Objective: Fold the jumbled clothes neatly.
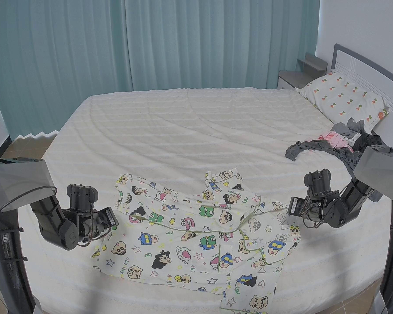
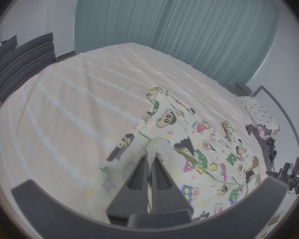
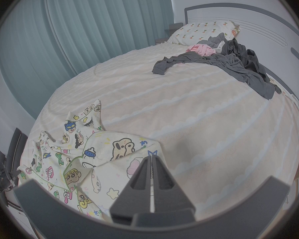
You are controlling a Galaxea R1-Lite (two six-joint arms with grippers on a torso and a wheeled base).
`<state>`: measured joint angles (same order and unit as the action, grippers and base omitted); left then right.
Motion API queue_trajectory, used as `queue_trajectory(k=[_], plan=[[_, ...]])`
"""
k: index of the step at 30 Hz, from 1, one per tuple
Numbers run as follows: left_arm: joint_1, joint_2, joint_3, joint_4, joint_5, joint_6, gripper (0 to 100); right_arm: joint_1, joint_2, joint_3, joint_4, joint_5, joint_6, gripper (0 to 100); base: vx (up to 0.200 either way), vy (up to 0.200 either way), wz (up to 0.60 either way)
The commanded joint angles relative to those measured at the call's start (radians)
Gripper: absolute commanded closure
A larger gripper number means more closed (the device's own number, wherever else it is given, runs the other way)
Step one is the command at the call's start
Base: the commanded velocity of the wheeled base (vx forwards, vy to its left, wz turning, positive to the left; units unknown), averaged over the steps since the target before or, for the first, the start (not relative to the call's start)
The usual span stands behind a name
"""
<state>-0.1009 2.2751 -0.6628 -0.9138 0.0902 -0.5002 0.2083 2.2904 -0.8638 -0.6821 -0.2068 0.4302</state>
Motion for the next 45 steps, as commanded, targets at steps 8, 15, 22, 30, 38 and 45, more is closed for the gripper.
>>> queue_trajectory(k=[8, 15, 22, 30, 38, 45], plan=[[0.033, 0.126, -0.107, 0.007, -0.001, 0.023, 100, 0.000, 0.003, 0.000, 0.000, 0.000, -0.001, 100, 0.000, 0.000, 0.00], [0.046, 0.142, -0.147, 0.007, 0.008, 0.023, 0, 0.002, 0.001, 0.002, 0.000, 0.000, 0.001, 100, 0.000, 0.000, 0.00], [0.102, 0.069, -0.063, 0.003, -0.033, -0.027, 0, 0.037, -0.085, 0.103, -0.004, 0.021, 0.012, 100, 0.000, 0.000, 0.00], [0.115, -0.273, 0.278, -0.003, -0.337, -0.268, 0, 0.123, -0.249, 0.368, -0.142, 0.172, 0.090, 0, 0.000, 0.000, 0.00], [0.112, -0.407, 0.489, -0.046, -0.457, -0.333, 0, 0.146, -0.201, 0.632, -0.465, 0.454, 0.127, 0, 0.000, 0.000, 0.00], [0.115, -0.365, 0.508, -0.054, -0.465, -0.339, 0, 0.192, -0.086, 0.704, -0.683, 0.418, 0.127, 0, 0.000, 0.000, 0.00]])
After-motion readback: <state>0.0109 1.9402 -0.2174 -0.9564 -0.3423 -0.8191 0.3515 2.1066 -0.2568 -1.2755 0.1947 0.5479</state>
